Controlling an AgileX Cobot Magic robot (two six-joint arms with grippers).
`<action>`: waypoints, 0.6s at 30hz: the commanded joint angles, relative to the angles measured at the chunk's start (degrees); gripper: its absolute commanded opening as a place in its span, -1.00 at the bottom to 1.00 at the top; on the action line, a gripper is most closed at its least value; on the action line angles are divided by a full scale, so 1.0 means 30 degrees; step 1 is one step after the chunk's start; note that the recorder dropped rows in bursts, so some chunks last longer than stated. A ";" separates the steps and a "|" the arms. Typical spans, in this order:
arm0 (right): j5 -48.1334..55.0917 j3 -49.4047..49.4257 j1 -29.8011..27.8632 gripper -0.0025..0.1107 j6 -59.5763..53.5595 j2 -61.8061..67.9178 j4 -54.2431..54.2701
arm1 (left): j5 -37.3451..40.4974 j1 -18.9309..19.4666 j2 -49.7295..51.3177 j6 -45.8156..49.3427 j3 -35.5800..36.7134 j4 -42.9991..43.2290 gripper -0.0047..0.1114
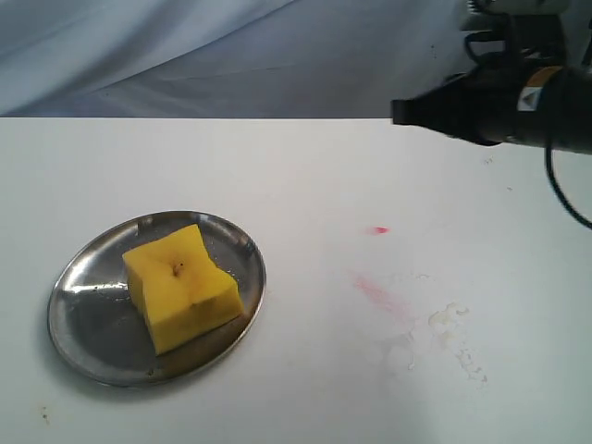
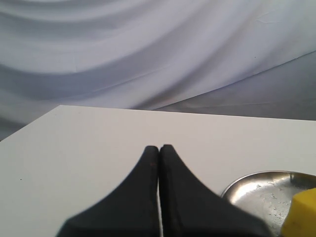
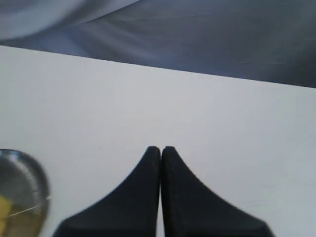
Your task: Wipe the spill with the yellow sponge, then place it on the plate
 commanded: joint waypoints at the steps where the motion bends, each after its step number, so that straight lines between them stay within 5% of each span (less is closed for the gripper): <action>1: -0.0949 0.0182 -0.3047 -0.96 -0.1054 -0.0144 -0.1022 | -0.0055 0.0066 -0.0046 -0.0051 0.0086 0.0045 -0.92; 6: -0.1067 0.0182 -0.5241 -0.96 -0.0791 -0.1038 -0.1022 | -0.0055 0.0066 -0.0046 -0.0051 0.0086 0.0045 -0.92; 13: -0.1859 0.0235 -0.5932 -0.96 -0.0747 -0.3365 -0.1559 | -0.0055 0.0066 -0.0046 -0.0051 0.0086 0.0045 -0.92; 18: -0.4937 0.4284 -0.6363 -0.96 -0.0711 -0.8681 -0.1743 | -0.0055 0.0066 -0.0046 -0.0051 0.0086 0.0045 -0.92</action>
